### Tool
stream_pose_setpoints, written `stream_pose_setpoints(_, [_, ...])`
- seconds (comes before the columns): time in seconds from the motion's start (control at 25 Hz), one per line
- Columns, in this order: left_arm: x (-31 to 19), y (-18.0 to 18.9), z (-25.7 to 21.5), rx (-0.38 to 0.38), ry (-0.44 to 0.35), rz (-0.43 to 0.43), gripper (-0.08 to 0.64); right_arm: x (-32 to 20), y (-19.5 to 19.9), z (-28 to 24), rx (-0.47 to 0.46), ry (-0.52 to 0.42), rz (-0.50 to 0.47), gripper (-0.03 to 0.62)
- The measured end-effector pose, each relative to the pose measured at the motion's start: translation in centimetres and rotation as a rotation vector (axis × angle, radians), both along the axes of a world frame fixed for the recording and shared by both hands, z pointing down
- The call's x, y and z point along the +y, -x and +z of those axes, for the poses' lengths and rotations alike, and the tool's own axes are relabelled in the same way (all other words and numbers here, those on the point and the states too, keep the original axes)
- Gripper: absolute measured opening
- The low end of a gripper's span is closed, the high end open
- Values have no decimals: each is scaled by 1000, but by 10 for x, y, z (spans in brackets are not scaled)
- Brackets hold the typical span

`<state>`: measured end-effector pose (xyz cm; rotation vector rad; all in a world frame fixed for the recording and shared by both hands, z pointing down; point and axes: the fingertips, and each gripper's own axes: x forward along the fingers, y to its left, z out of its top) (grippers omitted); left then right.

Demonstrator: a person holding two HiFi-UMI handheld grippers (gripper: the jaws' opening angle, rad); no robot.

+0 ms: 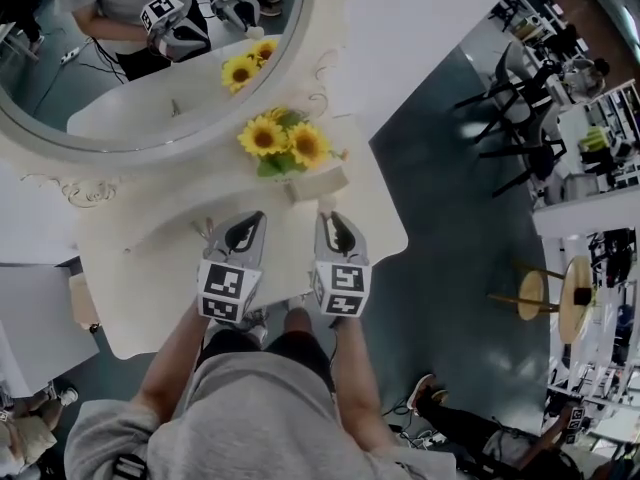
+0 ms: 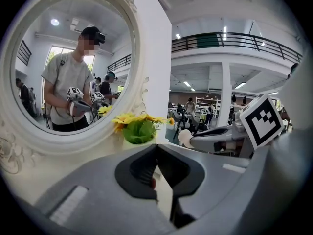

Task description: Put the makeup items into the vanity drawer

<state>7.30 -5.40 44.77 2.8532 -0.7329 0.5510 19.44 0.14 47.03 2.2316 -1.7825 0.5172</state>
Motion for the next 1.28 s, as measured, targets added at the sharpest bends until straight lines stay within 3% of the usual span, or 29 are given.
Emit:
stream_pose_setpoints(0.44, [-21,-38,33,-44,43,-76,11,-33,-42,48,-83,65,-48,87])
stream_pose_setpoints(0.88, [-33,-44,69,-102,93,-149,11,-57,-63,98,-151,125,-71,89])
stream_pose_setpoints(1.28, [-34,-41,79,-123,102,-172,11,-62,-66,113,-169,131,-76,120])
